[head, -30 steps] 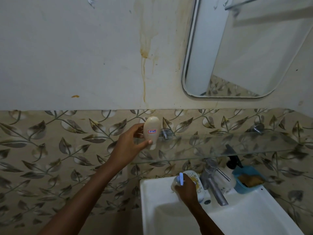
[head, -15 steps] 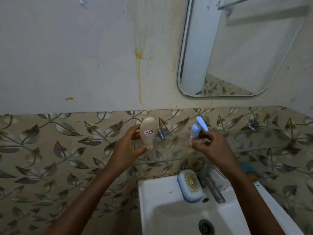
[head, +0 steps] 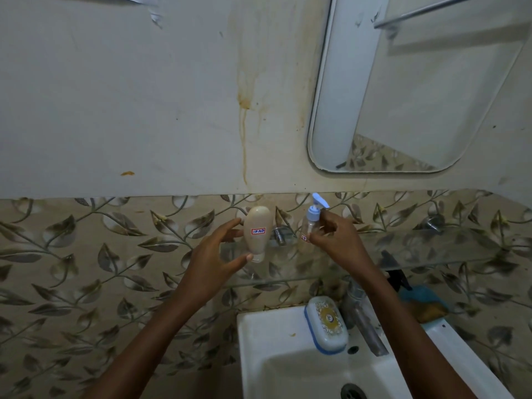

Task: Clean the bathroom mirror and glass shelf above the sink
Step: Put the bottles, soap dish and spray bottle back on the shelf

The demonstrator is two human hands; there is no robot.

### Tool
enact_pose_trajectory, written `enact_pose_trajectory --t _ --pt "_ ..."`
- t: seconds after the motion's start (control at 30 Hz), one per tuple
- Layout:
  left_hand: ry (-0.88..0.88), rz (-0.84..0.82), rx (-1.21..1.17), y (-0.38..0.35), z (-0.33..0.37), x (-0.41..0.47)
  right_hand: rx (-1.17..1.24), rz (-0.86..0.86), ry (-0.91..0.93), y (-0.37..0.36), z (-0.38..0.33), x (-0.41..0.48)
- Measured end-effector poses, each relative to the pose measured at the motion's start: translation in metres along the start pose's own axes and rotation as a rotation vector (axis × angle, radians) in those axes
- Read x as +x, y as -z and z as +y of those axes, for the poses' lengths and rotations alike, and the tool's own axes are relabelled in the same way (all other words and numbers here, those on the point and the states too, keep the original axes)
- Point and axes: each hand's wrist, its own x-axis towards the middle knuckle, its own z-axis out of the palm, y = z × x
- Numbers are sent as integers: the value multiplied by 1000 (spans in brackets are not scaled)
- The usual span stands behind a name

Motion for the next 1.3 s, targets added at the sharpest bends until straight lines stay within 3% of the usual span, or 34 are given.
enact_pose_trajectory --t 0.97,1.03,1.17,1.2,1.3 --pt "-6 4 -96 -5 6 3 76 -59 -35 13 -8 -23" --pt "-3 11 -101 -5 6 3 116 31 -56 23 -7 -33" --pt "18 56 -142 -4 3 0 184 495 -160 20 20 -83" --pt "24 63 -162 -4 2 0 155 491 -226 10 33 -96" --pt "15 68 -225 -1 2 -1 45 135 -417 -32 89 -122"
